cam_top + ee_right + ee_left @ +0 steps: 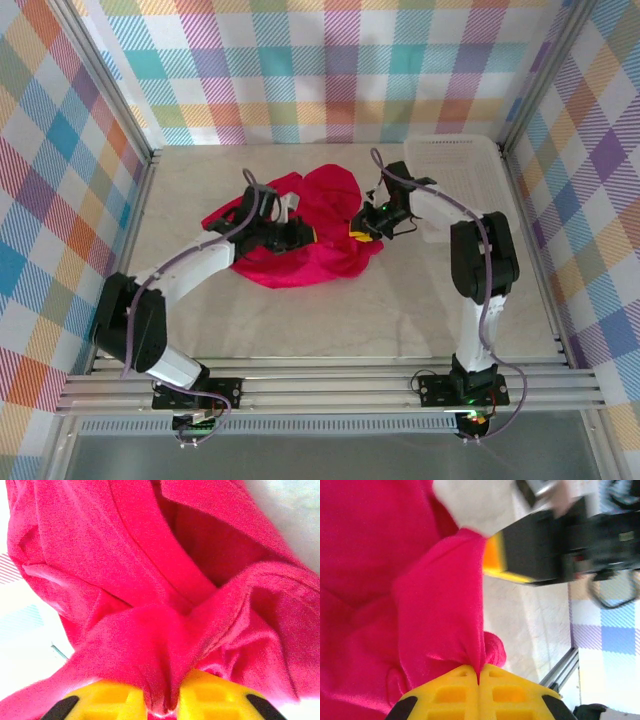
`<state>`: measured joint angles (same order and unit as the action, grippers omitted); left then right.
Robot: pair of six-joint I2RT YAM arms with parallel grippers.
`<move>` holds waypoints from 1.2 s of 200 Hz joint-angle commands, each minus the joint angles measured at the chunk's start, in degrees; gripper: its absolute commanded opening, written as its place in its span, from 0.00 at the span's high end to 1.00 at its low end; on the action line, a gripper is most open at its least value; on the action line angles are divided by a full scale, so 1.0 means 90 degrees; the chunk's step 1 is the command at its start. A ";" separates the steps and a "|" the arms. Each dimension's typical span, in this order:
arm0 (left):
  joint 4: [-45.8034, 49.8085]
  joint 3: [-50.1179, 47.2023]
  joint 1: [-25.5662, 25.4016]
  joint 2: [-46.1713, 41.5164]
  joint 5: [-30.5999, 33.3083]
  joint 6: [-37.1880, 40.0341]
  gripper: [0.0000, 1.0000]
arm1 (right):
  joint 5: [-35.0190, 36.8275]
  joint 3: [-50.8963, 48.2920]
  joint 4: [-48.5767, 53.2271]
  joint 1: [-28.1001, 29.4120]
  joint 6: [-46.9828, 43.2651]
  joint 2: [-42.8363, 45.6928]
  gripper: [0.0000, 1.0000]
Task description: Fold the inside-out t-shirt
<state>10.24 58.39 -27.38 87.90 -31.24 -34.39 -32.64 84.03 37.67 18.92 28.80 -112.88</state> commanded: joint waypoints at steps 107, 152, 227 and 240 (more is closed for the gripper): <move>-0.1495 -0.1365 0.0585 0.0045 -0.0103 -0.0446 1.00 | -0.0015 -0.0954 -0.1484 0.1149 0.1125 0.0296 0.66; -0.1501 -0.1468 0.0669 -0.0088 -0.0122 -0.0441 1.00 | 0.0125 -0.0791 -0.2047 0.1287 0.1634 -0.0124 0.52; -0.0945 -0.1377 0.0938 -0.0343 -0.0080 -0.0002 1.00 | 0.0431 0.0457 -0.0453 0.1273 0.1048 0.0185 1.00; -0.0942 -0.1283 0.1112 -0.0198 -0.0148 0.0072 1.00 | 0.0256 0.0659 0.0163 0.1225 0.0737 0.0584 1.00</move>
<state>-0.47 45.89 -20.05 85.76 -32.12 -36.99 -29.52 85.36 27.09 30.20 41.45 -115.24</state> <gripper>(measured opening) 0.006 0.003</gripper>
